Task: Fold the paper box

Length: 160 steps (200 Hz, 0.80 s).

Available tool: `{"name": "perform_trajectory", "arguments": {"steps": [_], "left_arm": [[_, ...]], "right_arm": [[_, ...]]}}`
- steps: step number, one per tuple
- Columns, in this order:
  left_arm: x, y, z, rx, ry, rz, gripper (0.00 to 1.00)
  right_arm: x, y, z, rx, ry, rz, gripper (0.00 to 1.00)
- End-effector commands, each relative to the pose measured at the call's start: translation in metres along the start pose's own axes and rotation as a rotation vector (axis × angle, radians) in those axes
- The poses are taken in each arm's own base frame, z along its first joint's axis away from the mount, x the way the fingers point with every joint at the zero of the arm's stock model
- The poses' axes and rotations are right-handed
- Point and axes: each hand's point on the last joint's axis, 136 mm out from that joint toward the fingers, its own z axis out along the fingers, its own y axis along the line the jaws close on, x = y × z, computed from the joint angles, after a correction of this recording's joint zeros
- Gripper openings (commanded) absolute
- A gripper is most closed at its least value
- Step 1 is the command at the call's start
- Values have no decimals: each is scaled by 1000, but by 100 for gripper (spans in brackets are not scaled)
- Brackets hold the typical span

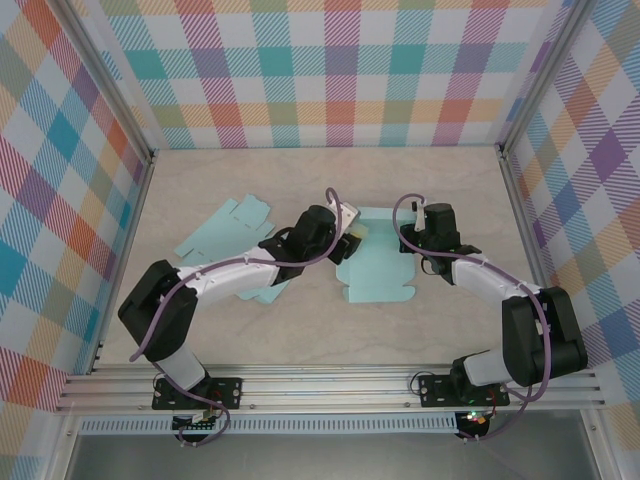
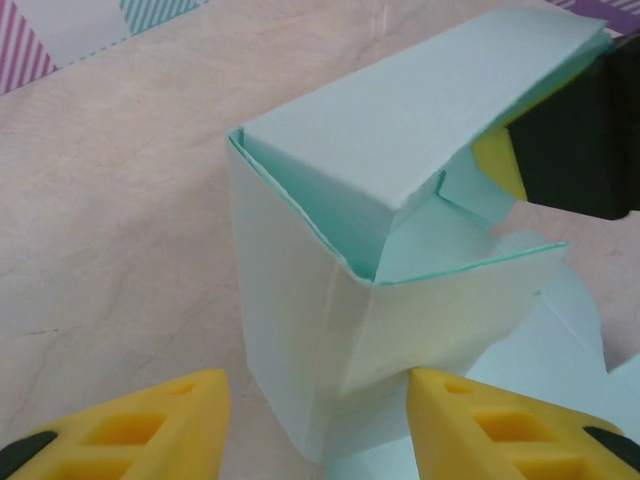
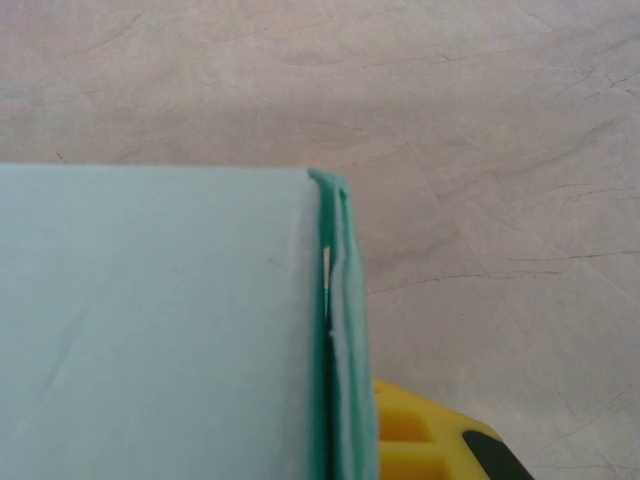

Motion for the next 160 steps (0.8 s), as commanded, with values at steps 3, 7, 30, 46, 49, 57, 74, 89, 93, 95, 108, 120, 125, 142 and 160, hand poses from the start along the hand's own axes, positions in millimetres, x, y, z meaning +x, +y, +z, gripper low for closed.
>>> {"name": "perform_trajectory", "arguments": {"steps": [3,7,30,46,49,57,74,89,93,95,108,120,125,142,160], "left_arm": [[-24,7,5,-72,-81,-19,49],[-24,8,6,-79,-81,-16,49],[-24,15,11,-154,-90,-3,47],[-28,23,10,-209,-117,-22,40],[-29,24,10,-218,-122,-26,39],[-32,27,9,-235,-137,-36,38],[-34,29,12,-251,-152,-43,36],[-33,35,15,-287,-161,-50,31],[-33,36,15,-299,-165,-53,29],[-32,38,16,-307,-166,-55,29],[-32,45,16,-352,-175,-65,23],[-32,49,17,-385,-185,-71,19],[-32,50,17,-393,-188,-72,19],[-32,53,19,-415,-196,-75,16],[-33,53,21,-421,-202,-78,11]], "right_arm": [[-6,10,0,-44,-27,2,0],[-5,10,0,-46,-25,2,0],[-5,11,1,-52,-24,4,0],[-4,12,1,-58,-20,1,0],[-4,12,1,-58,-19,2,0],[-4,12,1,-60,-19,1,0],[-4,15,1,-73,-15,8,0],[-4,19,-1,-94,-10,22,0],[-5,21,-2,-99,-9,28,0],[-5,21,-2,-101,-9,31,0],[-7,24,-5,-108,-13,50,0],[-8,28,-8,-119,-13,60,0],[-8,30,-9,-119,-14,61,0],[-9,36,-14,-114,-7,65,0],[-12,43,-19,-99,-8,59,0]]}}
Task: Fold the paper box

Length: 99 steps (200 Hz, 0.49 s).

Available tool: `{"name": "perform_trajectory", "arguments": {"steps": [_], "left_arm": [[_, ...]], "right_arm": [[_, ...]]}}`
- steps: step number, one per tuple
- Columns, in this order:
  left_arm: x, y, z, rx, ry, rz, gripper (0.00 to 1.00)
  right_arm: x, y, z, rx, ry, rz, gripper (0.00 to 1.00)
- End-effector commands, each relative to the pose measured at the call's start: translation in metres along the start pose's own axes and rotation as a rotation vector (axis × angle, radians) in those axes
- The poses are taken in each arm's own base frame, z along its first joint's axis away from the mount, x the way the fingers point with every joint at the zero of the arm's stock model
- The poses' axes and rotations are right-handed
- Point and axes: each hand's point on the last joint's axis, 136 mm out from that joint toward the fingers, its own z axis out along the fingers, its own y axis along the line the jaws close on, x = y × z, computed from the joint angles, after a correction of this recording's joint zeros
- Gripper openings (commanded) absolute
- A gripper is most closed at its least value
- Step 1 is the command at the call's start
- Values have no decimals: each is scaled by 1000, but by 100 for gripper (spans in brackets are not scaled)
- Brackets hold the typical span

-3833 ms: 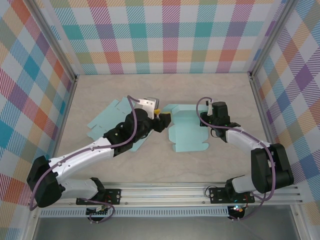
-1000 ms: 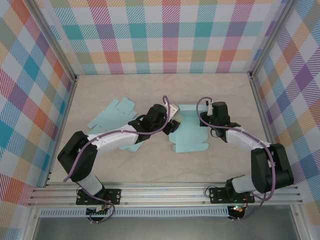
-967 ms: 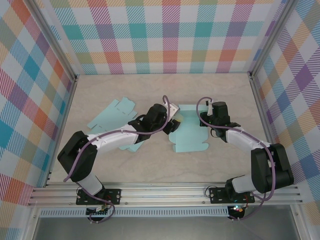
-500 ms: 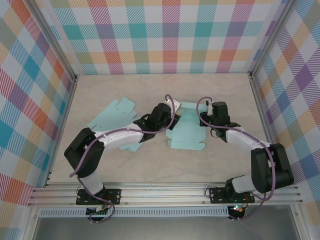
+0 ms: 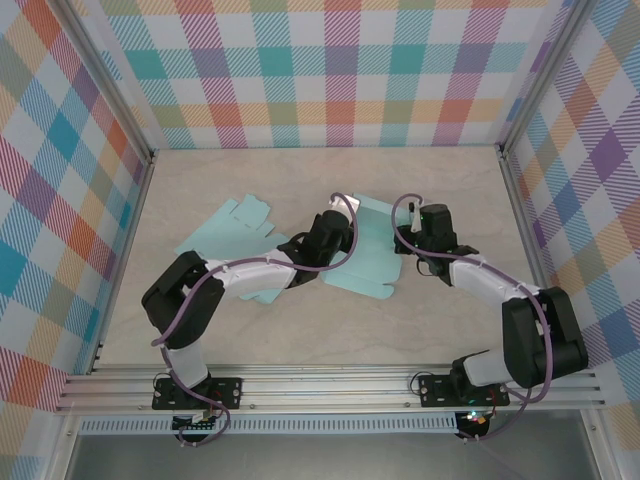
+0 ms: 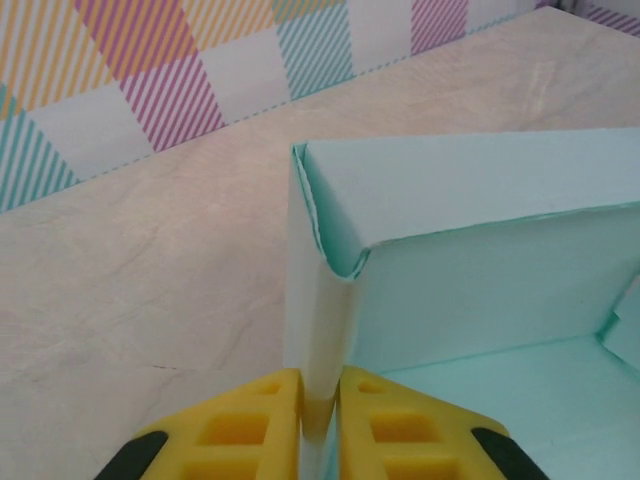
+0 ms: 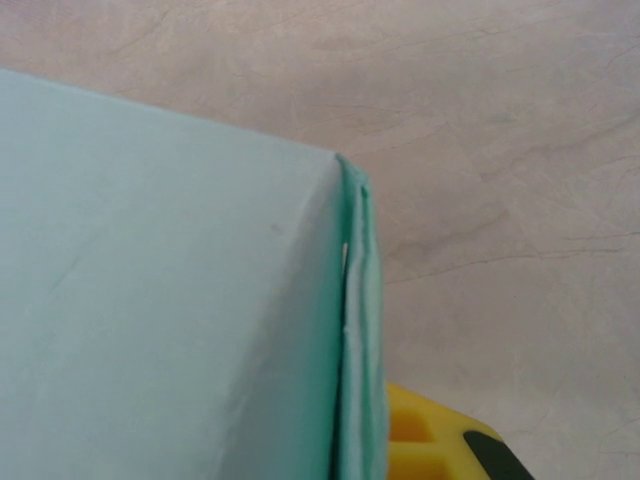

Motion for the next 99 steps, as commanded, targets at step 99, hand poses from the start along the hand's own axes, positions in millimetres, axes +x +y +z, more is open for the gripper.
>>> {"name": "perform_trajectory", "arguments": {"steps": [99], "left_arm": [[-37,46,-6,-421,-153,-100,2]], "right_arm": [[-11,66,-39,-7,-60,64,0]]}}
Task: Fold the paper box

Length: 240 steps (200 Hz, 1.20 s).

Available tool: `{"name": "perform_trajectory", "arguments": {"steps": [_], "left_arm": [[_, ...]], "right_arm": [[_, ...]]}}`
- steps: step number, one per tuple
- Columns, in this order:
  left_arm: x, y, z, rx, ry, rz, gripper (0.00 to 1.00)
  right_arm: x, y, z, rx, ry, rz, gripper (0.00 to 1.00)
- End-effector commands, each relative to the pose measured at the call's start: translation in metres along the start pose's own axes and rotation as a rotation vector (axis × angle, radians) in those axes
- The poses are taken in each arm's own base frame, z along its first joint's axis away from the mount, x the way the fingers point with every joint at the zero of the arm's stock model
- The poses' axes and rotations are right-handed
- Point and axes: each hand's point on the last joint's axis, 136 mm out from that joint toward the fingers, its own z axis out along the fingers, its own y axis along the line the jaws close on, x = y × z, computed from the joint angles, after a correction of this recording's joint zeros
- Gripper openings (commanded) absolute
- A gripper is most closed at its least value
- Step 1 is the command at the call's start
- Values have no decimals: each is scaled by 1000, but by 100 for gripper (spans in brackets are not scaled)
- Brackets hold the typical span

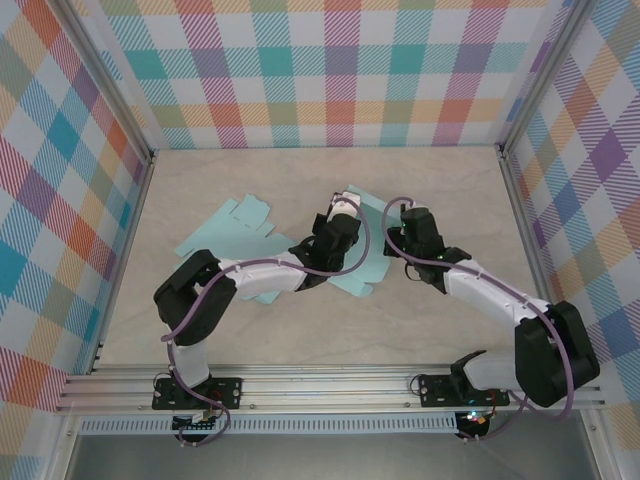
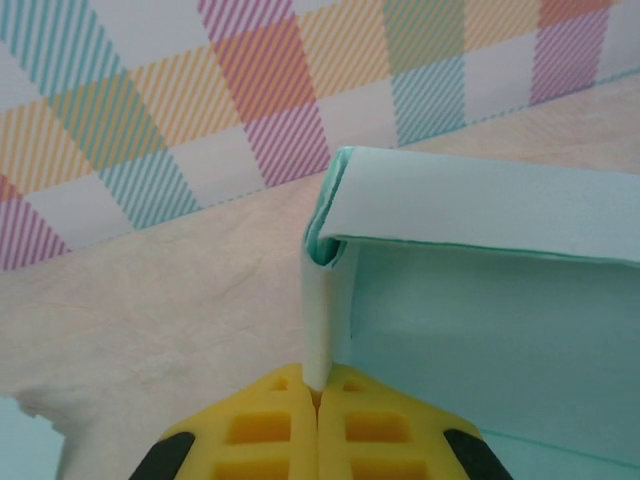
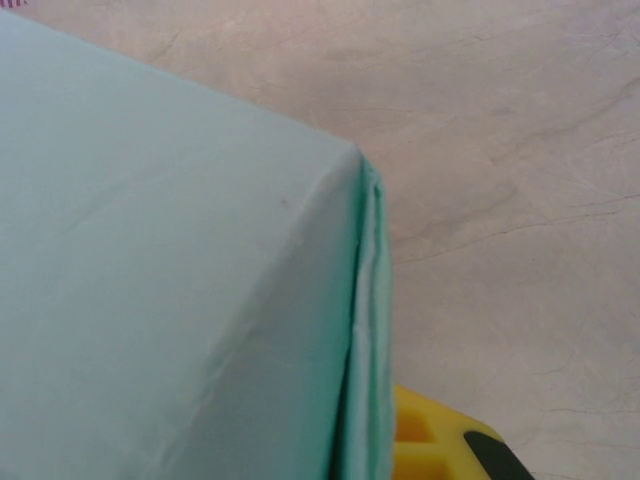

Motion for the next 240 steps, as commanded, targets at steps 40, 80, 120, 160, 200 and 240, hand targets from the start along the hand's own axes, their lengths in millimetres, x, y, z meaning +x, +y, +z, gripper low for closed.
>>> {"name": "perform_trajectory", "arguments": {"steps": [40,80,120,160,200,240], "left_arm": [[-16,67,6,-381,-32,-174,5],[0,106,12,-489,6,-231,7],[11,88,21,-288,41,-230,12],[11,40,8,72,75,-259,32],[16,36,-13,157,109,-248,41],[24,46,-28,138,132,-230,49]], "right_arm": [[-2,48,-16,-85,-9,53,0],[3,58,-8,-87,12,103,0],[2,58,0,-60,23,123,0],[-1,50,2,-2,22,128,0],[-1,49,-2,7,25,140,0],[-2,47,-2,21,28,149,0]]}}
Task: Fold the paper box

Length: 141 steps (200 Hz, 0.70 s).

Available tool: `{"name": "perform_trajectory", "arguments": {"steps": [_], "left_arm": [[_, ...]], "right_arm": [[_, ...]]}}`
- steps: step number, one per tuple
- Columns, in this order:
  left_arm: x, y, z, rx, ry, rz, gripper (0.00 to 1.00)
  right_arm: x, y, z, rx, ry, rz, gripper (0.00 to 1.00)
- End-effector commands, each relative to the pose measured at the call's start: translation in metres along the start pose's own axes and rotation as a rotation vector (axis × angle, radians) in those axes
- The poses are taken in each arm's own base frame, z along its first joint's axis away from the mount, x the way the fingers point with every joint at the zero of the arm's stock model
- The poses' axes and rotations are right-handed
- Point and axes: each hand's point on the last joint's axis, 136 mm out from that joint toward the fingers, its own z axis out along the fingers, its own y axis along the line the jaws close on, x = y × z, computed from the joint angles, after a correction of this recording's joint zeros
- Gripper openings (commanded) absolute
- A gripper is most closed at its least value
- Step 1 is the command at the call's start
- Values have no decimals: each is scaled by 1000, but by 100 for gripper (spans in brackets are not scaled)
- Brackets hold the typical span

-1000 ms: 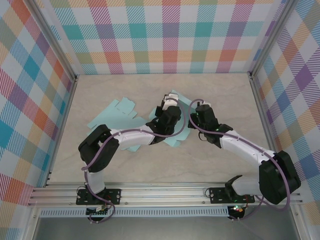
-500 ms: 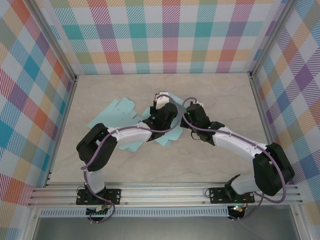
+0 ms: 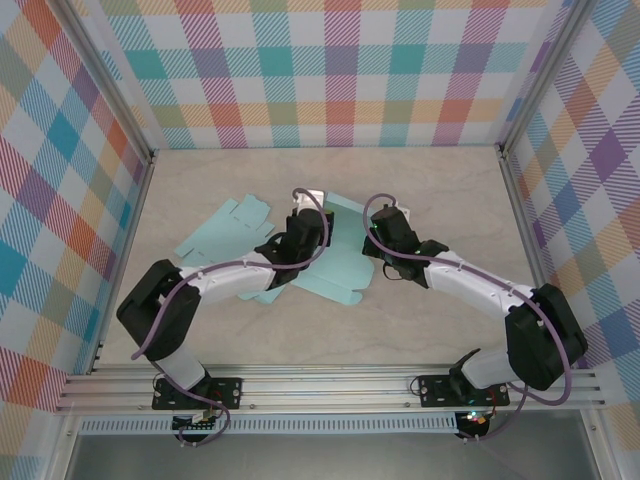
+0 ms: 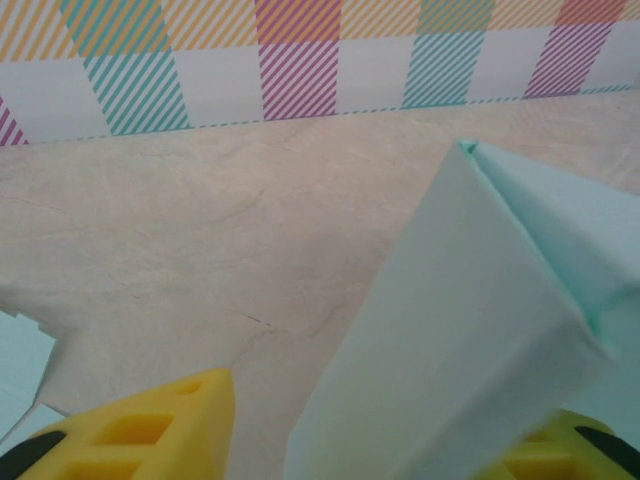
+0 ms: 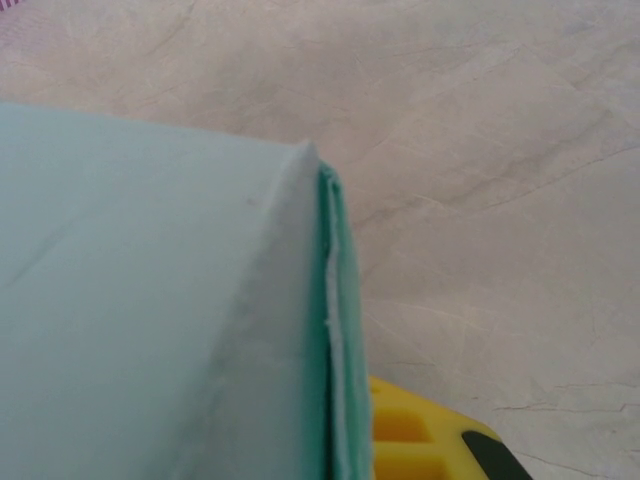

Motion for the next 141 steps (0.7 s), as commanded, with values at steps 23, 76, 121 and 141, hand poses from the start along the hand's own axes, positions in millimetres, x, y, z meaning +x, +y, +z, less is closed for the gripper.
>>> {"name": "perform_trajectory", "arguments": {"steps": [23,76,121,141], "left_arm": [[8,9,-10,-45,28,16,47],[11,36,1,-264,9,2,28],[-2,47,3,-379,-25,-92,11],[-1,19,9,-206,3,-105,24]], "right_arm": [[-14,13,-10,-32,-30,31,0],[-13,16,-14,-59,-23,37,0],[-4,7,-8,-21,-4,41,0],[-6,2,-5,20,-5,24,0]]}}
